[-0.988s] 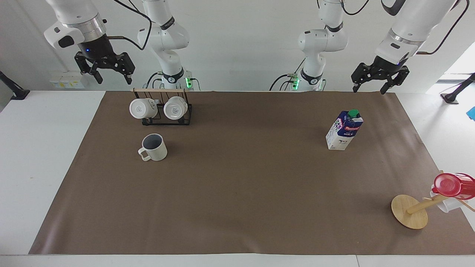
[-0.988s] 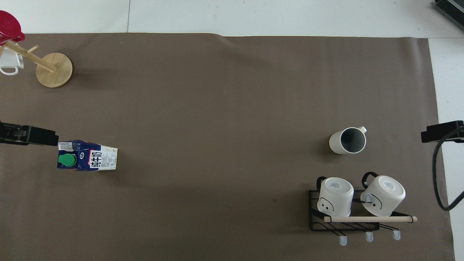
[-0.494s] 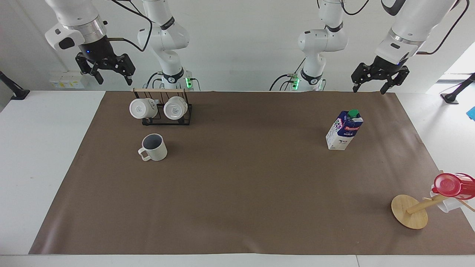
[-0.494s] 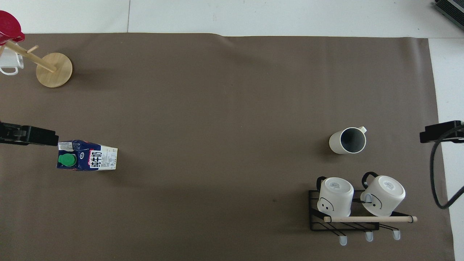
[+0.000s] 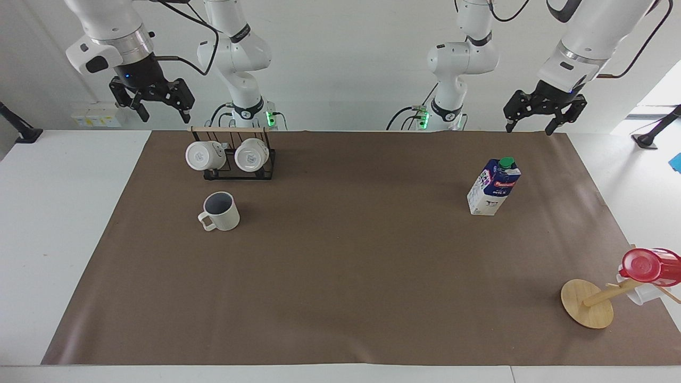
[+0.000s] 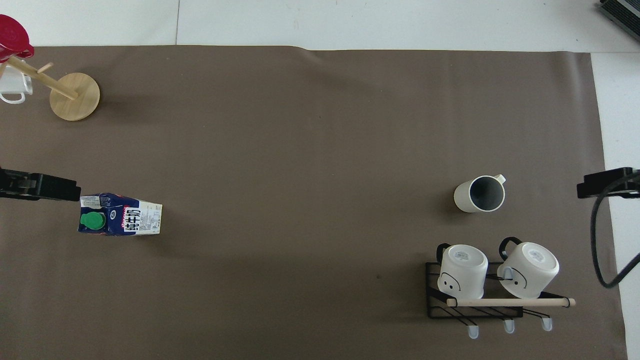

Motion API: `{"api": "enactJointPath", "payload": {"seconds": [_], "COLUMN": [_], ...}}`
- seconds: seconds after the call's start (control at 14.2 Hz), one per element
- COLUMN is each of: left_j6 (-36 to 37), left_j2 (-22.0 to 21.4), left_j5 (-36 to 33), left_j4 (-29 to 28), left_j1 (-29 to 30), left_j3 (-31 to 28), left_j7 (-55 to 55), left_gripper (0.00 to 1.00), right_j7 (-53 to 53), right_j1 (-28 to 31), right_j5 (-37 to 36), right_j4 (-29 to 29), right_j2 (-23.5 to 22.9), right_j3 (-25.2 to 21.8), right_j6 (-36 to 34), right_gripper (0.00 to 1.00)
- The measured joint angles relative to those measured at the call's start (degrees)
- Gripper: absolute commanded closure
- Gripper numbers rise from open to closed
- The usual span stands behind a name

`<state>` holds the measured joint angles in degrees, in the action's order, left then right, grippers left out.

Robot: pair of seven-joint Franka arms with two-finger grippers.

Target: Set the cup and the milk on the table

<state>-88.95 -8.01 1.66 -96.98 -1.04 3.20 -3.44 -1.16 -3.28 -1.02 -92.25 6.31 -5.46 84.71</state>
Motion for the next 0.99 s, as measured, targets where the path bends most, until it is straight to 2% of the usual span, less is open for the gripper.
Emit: {"api": "enactJointPath", "payload": {"seconds": [0.49, 0.78, 0.99], "left_j6": [0.00, 0.00, 0.00], "left_j2": [0.00, 0.00, 0.00], "left_j5": [0.00, 0.00, 0.00], "left_j4": [0.00, 0.00, 0.00], "left_j1": [0.00, 0.00, 0.00], "left_j3": [0.00, -0.01, -0.01], "left_j7": [0.00, 0.00, 0.00], "left_gripper": [0.00, 0.00, 0.00], "right_j7": [0.00, -0.60, -3.28], "right_j1": [-0.24, -2.15, -3.45], "right_j5": [0.00, 0.00, 0.00], "right_j4": [-5.62, -13.28, -18.44], "right_j2": [-0.08, -0.70, -2.85], "right_j3": [0.24, 0.44, 0.45], "right_j6": [7.30, 16.53, 24.11], "right_gripper": [0.00, 0.00, 0.00]}}
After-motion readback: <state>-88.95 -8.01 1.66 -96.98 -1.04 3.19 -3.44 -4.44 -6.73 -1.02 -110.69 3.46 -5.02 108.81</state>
